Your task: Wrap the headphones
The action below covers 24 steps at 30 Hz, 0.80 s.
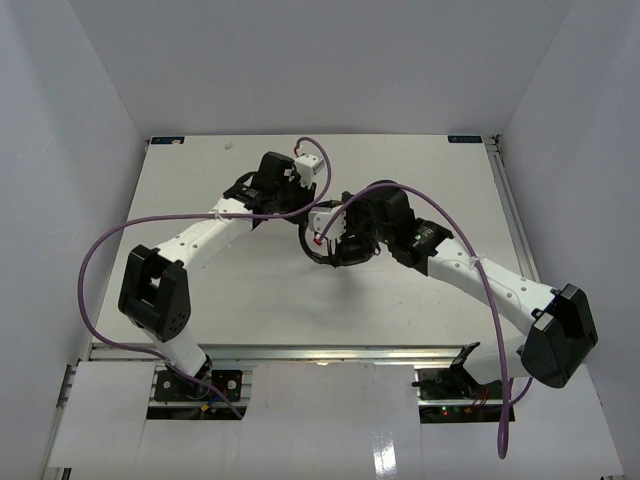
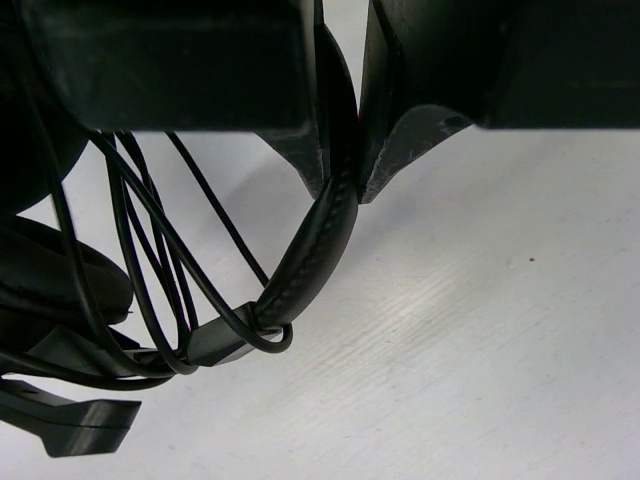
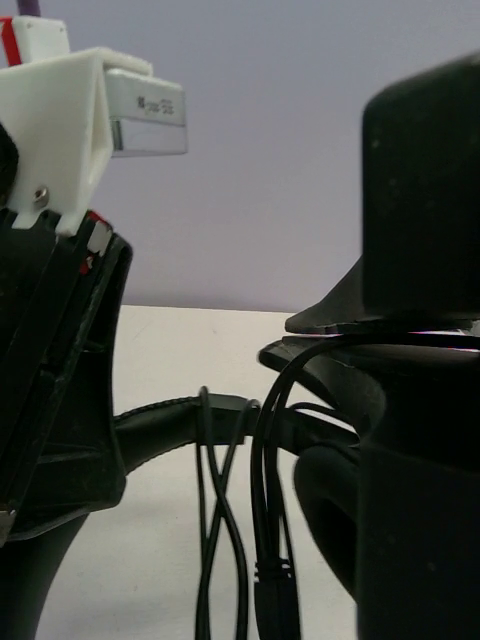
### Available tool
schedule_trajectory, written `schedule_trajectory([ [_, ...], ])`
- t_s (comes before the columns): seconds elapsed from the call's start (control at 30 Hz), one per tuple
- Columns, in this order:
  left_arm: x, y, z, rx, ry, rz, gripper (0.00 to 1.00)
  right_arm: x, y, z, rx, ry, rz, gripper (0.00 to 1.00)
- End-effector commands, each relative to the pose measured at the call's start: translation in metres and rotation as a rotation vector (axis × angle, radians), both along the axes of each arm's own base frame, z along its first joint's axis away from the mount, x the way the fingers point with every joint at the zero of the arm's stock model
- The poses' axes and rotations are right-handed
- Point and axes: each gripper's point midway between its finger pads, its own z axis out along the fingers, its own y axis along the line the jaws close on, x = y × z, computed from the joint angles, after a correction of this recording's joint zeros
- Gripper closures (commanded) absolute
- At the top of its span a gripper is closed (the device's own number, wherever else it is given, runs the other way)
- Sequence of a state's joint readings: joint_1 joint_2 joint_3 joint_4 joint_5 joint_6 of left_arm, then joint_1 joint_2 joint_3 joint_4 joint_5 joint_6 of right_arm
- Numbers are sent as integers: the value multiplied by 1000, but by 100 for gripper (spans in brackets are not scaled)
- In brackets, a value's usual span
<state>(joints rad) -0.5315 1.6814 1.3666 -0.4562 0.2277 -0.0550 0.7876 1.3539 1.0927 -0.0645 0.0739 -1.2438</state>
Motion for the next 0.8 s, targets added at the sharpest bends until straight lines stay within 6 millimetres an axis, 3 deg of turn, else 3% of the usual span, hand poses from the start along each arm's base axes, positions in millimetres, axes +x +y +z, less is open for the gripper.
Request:
schedule_trajectory([
  [0.0,-30,-22,42,-131,-8,-139,100,0,9,-4,-22,-29,55,90],
  [0.4,-48,-17,36,-112,35,-165,100,4,1,-20,-50,-9,42,63],
  [0.77,-56,-10,22,-73,69,-175,100,11,-13,-21,-5,53,34,37],
])
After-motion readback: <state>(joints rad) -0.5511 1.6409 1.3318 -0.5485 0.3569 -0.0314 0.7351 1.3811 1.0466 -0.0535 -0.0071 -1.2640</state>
